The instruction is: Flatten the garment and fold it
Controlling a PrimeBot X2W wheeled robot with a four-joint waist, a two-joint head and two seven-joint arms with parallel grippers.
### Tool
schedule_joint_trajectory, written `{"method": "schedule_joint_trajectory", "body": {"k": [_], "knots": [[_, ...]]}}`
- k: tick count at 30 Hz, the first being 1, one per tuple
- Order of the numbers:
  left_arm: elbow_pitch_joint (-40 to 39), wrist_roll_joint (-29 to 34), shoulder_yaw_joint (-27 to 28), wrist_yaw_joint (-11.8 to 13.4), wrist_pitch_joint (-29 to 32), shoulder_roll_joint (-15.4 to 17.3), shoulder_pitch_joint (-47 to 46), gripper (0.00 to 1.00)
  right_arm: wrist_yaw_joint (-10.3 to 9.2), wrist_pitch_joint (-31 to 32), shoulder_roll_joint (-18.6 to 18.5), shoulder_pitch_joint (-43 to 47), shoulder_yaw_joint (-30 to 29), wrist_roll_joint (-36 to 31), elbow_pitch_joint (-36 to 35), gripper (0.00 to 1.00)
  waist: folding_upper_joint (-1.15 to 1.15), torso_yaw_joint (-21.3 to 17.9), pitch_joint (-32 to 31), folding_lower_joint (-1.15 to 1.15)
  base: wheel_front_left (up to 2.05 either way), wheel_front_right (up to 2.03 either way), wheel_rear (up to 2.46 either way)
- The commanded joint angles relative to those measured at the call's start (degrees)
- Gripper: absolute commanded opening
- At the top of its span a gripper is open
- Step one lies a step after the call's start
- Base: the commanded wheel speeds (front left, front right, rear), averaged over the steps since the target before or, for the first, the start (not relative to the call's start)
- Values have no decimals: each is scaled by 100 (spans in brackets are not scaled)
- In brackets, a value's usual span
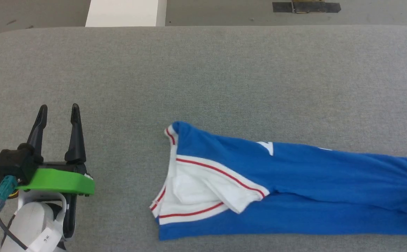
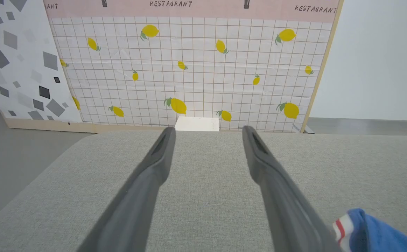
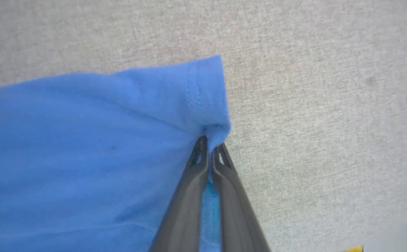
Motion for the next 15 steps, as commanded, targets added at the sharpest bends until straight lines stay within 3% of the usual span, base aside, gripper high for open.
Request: {"method": "schedule_joint_trajectory", "body": {"k": [1, 7, 15], "knots": [[28, 68, 39, -43, -27, -38, -3, 100, -12, -47, -9, -121, -72, -150, 21, 0, 0, 0, -12, 0, 0, 0, 0], [131, 101, 44, -116, -27, -108, 91, 100, -12, 345, -133, -85, 170, -380, -321, 0, 0, 20, -138, 0, 0, 0, 0], [175, 82, 60, -127, -27, -152, 267, 100, -12, 1879, -387, 605, 972, 245, -2418, 0, 0, 19, -414, 0, 0, 0, 0]]}}
